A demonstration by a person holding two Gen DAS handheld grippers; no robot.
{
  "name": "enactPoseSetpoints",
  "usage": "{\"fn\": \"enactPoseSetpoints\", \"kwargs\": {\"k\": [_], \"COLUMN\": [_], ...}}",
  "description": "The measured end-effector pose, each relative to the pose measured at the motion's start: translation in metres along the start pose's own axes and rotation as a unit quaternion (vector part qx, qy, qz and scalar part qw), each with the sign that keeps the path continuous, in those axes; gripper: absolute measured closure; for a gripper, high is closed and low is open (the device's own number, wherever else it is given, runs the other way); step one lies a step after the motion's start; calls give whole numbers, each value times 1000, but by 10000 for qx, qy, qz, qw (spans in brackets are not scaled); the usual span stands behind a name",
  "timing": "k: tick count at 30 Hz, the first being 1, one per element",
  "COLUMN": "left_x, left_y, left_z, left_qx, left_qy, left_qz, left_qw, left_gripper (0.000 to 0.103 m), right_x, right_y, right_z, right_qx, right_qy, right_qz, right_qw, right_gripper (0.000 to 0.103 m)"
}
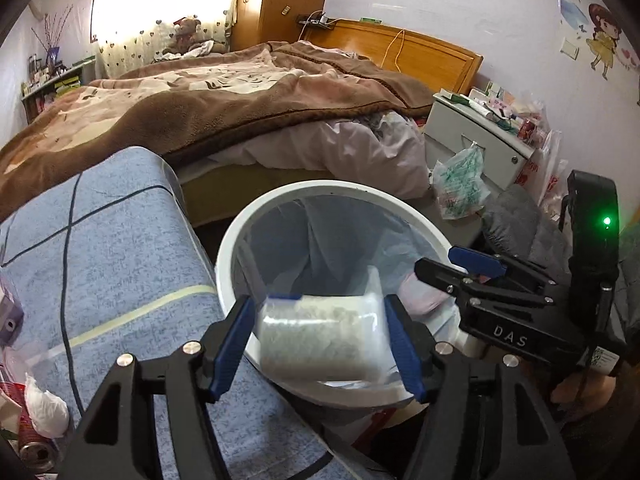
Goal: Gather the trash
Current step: 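Carry both items over the white bin and open both tools to drop them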
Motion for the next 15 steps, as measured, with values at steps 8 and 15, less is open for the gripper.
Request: {"fn": "enactPoseSetpoints", "kwargs": {"k": [8, 15], "left_x": [-5, -6], "left_y": [0, 6], "left_z": [-13, -32], "left_qx": [147, 320], "left_qy": [14, -29], "left_qz": [-68, -96], "left_qw": [9999, 9994], "left_gripper": [30, 30], "right_x": [-1, -8], "right_y": [2, 1], "right_z": [-11, -29], "right_qx": [91, 289], "right_qy": [0, -78], "right_qz": [97, 147], "right_qw": [9999, 9994], "right_gripper": [45, 45]}}
Point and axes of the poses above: each gripper's, at about its wrist camera, not at the fingertips, and z roughly the way its jaws point, x to its right, y to its underside, the point moved 1 cm from there along z, roughly the way its jaws point, and after that the axes turned 10 degrees about y, right-handed, at the moved point
